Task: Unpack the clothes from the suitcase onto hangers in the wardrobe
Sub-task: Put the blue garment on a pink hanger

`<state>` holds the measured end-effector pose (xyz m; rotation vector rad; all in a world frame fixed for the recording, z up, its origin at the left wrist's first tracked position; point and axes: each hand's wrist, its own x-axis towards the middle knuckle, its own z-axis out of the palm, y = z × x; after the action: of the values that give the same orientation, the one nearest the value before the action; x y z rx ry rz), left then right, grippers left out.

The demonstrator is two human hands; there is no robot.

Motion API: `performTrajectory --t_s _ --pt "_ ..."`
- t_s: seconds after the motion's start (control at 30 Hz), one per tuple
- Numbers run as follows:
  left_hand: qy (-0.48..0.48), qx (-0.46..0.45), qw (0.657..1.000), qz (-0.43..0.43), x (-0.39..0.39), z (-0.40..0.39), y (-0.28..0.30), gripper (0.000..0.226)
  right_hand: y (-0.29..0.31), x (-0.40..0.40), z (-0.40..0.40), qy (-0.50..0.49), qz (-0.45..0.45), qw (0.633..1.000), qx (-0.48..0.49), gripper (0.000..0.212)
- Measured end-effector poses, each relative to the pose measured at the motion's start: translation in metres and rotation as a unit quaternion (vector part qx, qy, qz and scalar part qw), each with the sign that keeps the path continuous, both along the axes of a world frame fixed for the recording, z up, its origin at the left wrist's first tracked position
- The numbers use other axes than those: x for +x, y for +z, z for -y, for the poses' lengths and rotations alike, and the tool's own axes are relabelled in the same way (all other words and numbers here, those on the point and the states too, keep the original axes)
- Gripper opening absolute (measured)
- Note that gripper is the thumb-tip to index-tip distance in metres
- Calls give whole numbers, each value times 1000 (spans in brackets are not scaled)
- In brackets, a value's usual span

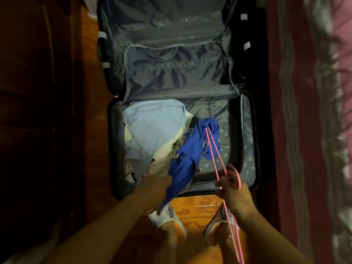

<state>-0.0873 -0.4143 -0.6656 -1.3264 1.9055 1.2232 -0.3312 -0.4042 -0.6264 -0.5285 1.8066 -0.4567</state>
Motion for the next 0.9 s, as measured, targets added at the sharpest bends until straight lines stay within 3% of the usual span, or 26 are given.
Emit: performTrajectory --t_s 0.1,0.17,0.27,0.3,0.4,0.5,0.53,0.6,0.63,0.77,0.87,0.9 --pt "71 13 997 22 -7 -12 8 13 20 -12 -8 27 -27 999 3 21" --pt "199 -38 979 11 -14 -11 18 13 30 -23 -6 29 -33 999 -1 23" --pt "445 -108 886 -75 -22 0 48 27 47 -40 -1 45 -44 998 -3 32" --pt "479 -127 863 -99 -25 9 68 31 60 -46 2 44 -39 998 -9 39" --pt "467 -186 854 -134 -38 35 142 32 112 -59 16 71 -25 996 -47 50" --pt "446 -231 849 -165 -51 56 218 30 181 -76 33 105 18 990 -91 39" --pt "438 -223 854 -171 -54 63 241 30 202 -81 39 109 25 989 -96 47" --pt "396 -210 873 -190 -63 74 300 32 246 -96 57 112 39 985 -128 89" --pt "371 -206 884 -195 -68 78 332 33 273 -100 67 132 30 980 -147 92" --pt "334 -220 896 -194 -79 77 448 34 368 -92 101 222 17 960 -170 9" --pt "338 -247 884 -206 -80 71 528 29 411 -63 116 318 36 925 -206 35" --pt "330 -259 885 -205 -78 68 554 28 423 -50 118 371 22 903 -218 53"
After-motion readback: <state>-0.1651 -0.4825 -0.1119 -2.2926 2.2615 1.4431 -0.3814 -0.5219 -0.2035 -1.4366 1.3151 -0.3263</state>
